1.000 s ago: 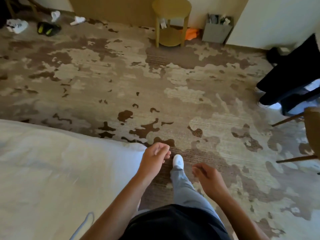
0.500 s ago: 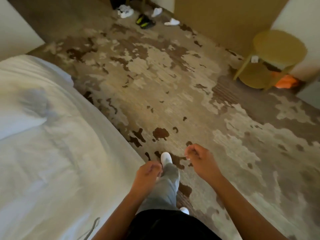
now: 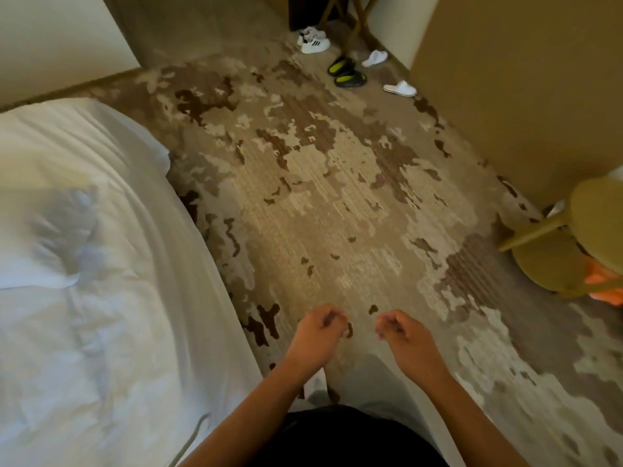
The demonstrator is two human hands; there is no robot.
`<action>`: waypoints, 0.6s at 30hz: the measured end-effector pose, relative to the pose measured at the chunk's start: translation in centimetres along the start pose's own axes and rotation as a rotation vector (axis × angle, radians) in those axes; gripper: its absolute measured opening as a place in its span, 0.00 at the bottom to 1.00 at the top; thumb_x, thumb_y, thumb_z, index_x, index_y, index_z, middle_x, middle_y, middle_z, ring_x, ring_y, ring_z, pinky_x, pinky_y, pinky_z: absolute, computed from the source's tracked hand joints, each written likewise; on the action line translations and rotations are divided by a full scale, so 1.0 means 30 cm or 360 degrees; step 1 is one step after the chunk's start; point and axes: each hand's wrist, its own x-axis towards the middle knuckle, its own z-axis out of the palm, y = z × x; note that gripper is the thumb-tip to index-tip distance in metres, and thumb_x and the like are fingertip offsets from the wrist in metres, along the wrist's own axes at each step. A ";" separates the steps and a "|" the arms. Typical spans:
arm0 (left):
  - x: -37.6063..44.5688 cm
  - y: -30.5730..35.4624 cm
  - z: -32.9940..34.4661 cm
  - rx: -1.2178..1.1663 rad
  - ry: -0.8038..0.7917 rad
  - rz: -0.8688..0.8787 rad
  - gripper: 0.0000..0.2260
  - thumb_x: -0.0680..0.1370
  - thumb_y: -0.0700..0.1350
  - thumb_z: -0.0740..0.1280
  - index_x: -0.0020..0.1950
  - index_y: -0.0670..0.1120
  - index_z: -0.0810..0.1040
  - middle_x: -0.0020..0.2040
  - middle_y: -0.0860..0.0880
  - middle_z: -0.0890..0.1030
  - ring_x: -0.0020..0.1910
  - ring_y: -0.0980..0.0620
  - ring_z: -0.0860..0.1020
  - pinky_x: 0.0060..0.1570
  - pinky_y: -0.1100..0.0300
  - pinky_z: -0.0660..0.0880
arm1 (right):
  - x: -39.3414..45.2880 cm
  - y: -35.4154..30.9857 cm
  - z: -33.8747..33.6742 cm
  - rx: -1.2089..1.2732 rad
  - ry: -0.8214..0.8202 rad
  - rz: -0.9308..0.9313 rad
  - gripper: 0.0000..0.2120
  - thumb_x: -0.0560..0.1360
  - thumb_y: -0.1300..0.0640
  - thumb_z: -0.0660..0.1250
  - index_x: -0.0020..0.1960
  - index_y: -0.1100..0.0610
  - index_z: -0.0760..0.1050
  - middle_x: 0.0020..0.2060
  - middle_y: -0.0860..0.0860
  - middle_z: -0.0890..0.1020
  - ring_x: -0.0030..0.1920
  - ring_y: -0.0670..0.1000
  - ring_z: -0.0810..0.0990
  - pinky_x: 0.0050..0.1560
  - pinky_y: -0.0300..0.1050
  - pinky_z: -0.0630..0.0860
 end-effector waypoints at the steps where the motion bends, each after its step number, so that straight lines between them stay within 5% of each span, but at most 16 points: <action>1: 0.068 0.062 -0.016 -0.0036 -0.0001 0.0024 0.09 0.80 0.52 0.64 0.47 0.52 0.82 0.43 0.51 0.86 0.43 0.54 0.84 0.42 0.62 0.78 | 0.072 -0.020 -0.019 -0.0005 -0.0003 -0.0001 0.07 0.82 0.57 0.68 0.48 0.49 0.83 0.43 0.47 0.87 0.46 0.46 0.85 0.50 0.40 0.77; 4: 0.270 0.250 -0.091 -0.0088 0.0032 0.0129 0.10 0.78 0.55 0.64 0.48 0.53 0.83 0.45 0.49 0.85 0.46 0.52 0.84 0.46 0.58 0.79 | 0.312 -0.096 -0.065 -0.0041 -0.0021 -0.0002 0.08 0.82 0.58 0.69 0.47 0.47 0.82 0.42 0.45 0.87 0.43 0.42 0.85 0.46 0.33 0.75; 9: 0.605 0.516 -0.280 -0.0178 0.0205 0.0199 0.09 0.78 0.55 0.65 0.50 0.55 0.83 0.46 0.52 0.86 0.47 0.55 0.84 0.54 0.52 0.81 | 0.786 -0.329 -0.097 -0.0074 -0.0175 -0.0062 0.08 0.81 0.56 0.68 0.46 0.47 0.82 0.43 0.45 0.87 0.46 0.45 0.86 0.50 0.42 0.78; 15: 0.935 0.731 -0.569 -0.0261 0.0614 0.0033 0.12 0.75 0.59 0.64 0.50 0.56 0.83 0.45 0.53 0.86 0.46 0.56 0.85 0.55 0.46 0.82 | 1.352 -0.850 -0.047 -0.0230 -0.0529 -0.0309 0.07 0.82 0.53 0.67 0.46 0.46 0.81 0.43 0.48 0.86 0.46 0.49 0.86 0.51 0.51 0.83; 18: 1.070 0.786 -0.714 -0.0354 0.0807 -0.0056 0.11 0.74 0.60 0.64 0.49 0.58 0.82 0.44 0.54 0.86 0.46 0.57 0.84 0.54 0.46 0.82 | 1.594 -1.164 0.037 -0.0344 -0.0717 -0.0519 0.07 0.82 0.48 0.66 0.48 0.43 0.81 0.43 0.45 0.86 0.45 0.45 0.85 0.50 0.47 0.83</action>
